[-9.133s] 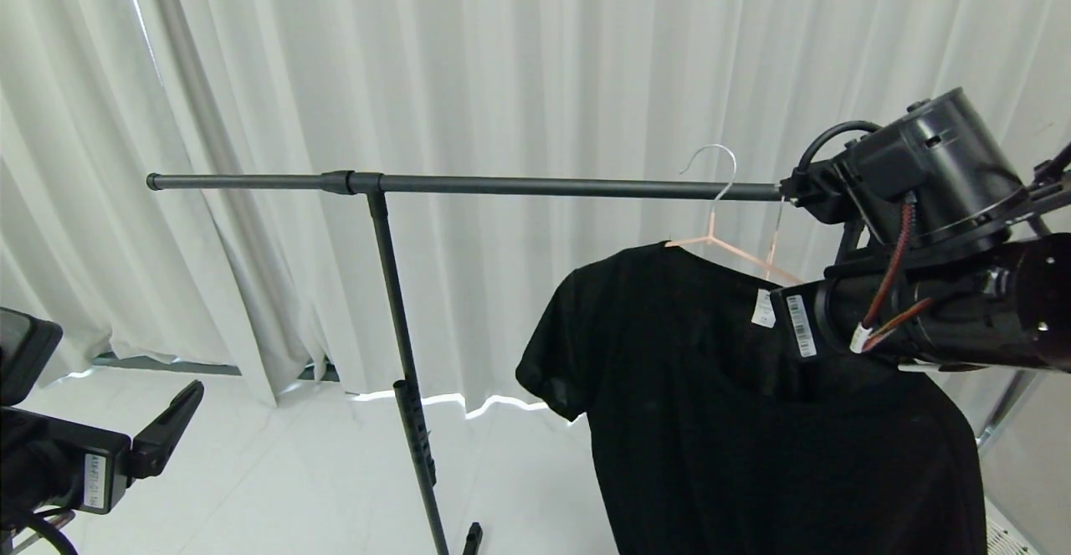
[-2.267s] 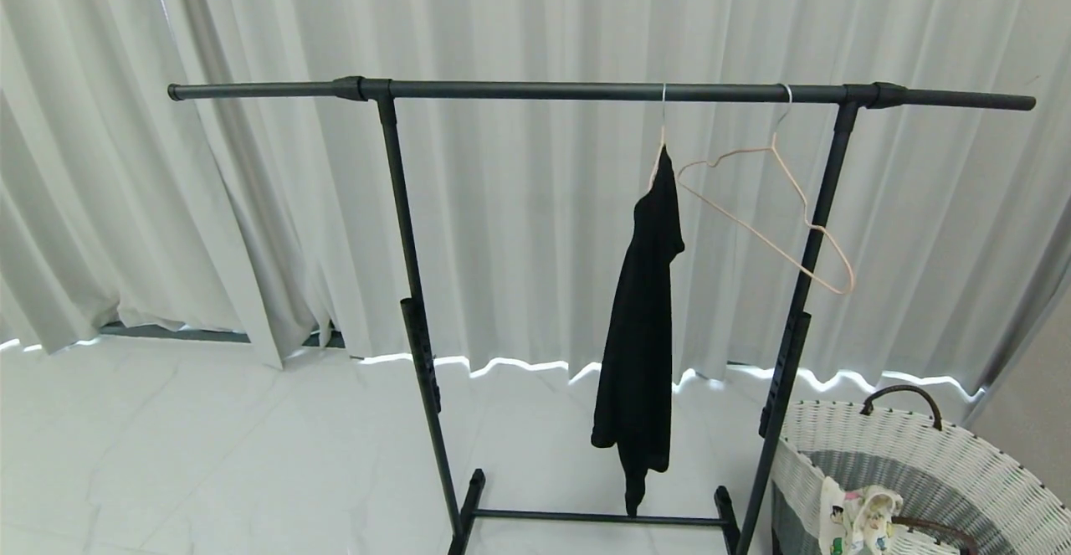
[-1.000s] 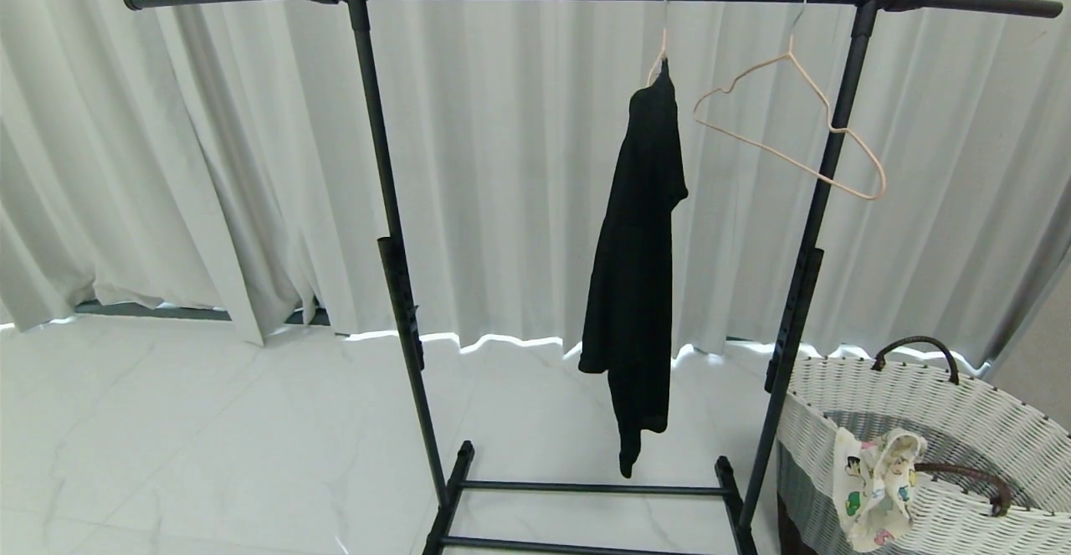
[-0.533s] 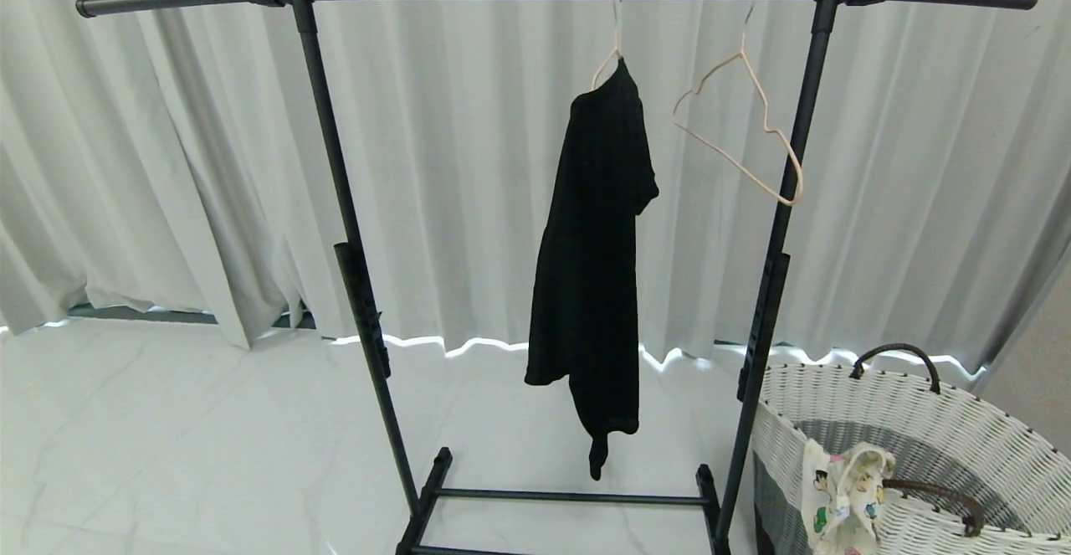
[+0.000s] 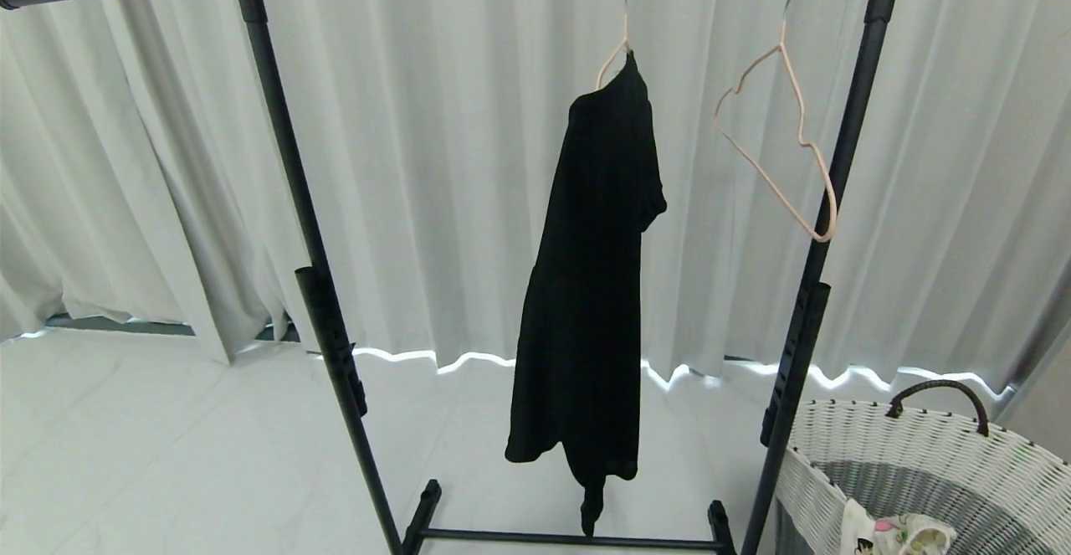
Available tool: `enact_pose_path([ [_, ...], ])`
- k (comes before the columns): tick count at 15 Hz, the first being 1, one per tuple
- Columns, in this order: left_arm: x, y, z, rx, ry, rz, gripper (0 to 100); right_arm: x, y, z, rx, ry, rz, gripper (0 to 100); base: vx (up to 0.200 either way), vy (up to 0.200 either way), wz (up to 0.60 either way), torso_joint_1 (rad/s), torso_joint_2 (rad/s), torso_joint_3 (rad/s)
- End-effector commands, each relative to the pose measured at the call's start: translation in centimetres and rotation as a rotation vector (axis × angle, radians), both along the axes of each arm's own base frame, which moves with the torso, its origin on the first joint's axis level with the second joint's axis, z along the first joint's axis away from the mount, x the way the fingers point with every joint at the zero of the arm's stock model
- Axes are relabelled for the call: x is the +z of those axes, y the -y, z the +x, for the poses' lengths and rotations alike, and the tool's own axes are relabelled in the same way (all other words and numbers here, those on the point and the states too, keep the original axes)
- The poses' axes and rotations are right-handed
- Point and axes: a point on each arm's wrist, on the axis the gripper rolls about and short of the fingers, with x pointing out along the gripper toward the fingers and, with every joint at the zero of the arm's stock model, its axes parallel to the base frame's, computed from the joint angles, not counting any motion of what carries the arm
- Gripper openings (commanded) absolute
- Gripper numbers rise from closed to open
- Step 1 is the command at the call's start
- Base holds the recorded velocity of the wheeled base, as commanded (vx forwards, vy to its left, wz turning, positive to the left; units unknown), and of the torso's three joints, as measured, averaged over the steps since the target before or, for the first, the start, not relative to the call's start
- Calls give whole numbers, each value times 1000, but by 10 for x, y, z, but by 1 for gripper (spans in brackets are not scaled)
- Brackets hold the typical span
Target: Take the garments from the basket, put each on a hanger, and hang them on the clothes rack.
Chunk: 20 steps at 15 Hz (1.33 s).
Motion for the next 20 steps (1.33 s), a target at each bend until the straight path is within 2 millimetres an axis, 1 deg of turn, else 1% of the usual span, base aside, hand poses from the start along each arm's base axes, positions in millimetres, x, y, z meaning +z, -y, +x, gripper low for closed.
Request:
enact_pose_path([
  [1, 0, 0, -1, -1, 7, 0, 100, 1, -3, -5, 67, 72, 24, 100, 0, 0, 0, 0, 0, 0],
  [2, 0, 0, -1, -1, 13, 0, 100, 2, -6, -9, 151, 134, 66, 100, 0, 0, 0, 0, 0, 0],
  [3, 0, 0, -1, -1, 15, 0, 100, 4, -7, -8, 222, 165, 101, 100, 0, 0, 0, 0, 0, 0],
  [4, 0, 0, -1, 1, 13, 0, 100, 11, -8, -3, 294, 177, 120, 100, 0, 0, 0, 0, 0, 0],
  [5, 0, 0, -1, 1, 13, 0, 100, 20, -7, 7, 344, 170, 121, 100, 0, 0, 0, 0, 0, 0],
  [6, 0, 0, -1, -1, 10, 0, 100, 30, -5, 24, 380, 161, 105, 100, 0, 0, 0, 0, 0, 0],
  [7, 0, 0, -1, 0, 10, -2, 100, 39, -2, 45, 424, 147, 79, 100, 0, 0, 0, 0, 0, 0],
  [8, 0, 0, -1, 1, 11, -3, 100, 45, 1, 67, 483, 126, 33, 100, 0, 0, 0, 0, 0, 0],
  [9, 0, 0, -1, 1, 11, -3, 100, 45, 4, 87, 557, 63, -34, 100, 0, 0, 0, 0, 0, 0],
  [10, 0, 0, -1, 1, 13, -4, 100, 42, 5, 94, 590, 17, -57, 100, 0, 0, 0, 0, 0, 0],
  [11, 0, 0, -1, 1, 13, -4, 100, 29, 6, 109, 697, -110, -96, 100, 0, 0, 0, 0, 0, 0],
  [12, 0, 0, -1, 1, 14, -4, 100, 18, 7, 116, 759, -192, -105, 100, 0, 0, 0, 0, 0, 0],
  [14, 0, 0, -1, 3, 16, -9, 100, 0, 8, 120, 833, -308, -100, 100, 0, 0, 0, 0, 0, 0],
  [18, 0, 1, 0, -19, 3, -21, 100, -18, 7, 118, 859, -387, -52, 100, 0, 0, 0, 0, 0, 0],
  [20, 0, 1, 1, -24, -5, -35, 100, -24, 8, 126, 860, -383, -55, 100, 0, 0, 0, 0, 0, 0],
])
